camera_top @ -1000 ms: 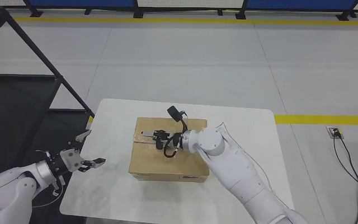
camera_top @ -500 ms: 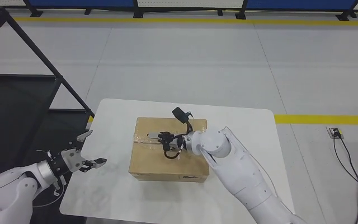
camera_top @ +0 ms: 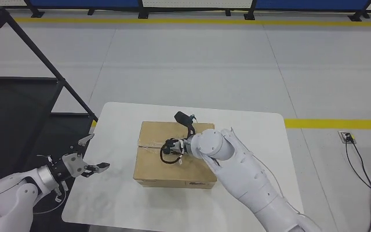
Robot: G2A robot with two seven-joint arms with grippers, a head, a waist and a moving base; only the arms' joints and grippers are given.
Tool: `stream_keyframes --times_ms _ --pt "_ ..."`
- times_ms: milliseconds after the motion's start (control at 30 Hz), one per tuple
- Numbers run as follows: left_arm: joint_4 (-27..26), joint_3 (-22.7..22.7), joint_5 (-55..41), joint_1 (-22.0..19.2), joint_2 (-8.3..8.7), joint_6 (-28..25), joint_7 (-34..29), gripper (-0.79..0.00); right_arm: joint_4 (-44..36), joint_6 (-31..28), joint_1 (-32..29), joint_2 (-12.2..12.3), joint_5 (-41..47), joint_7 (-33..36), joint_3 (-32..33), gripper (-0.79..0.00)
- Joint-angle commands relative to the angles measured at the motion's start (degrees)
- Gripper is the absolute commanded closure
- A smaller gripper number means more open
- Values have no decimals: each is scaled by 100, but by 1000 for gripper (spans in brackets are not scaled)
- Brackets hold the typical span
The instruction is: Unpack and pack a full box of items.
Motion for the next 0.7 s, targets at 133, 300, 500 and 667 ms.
stream_keyframes --times_ms 133,300,500,667 --pt "57 11 -40 -15 12 -6 9 -785 87 306 118 -33 19 129 -25 0" --pt "81 43 -68 -48 21 3 3 -785 139 523 178 -27 -7 274 8 0" --pt "87 112 -68 -108 31 21 16 -785 -86 554 -13 68 -87 314 219 0" --pt "63 177 -57 -158 39 42 40 -785 -418 625 -251 179 -237 350 436 0"
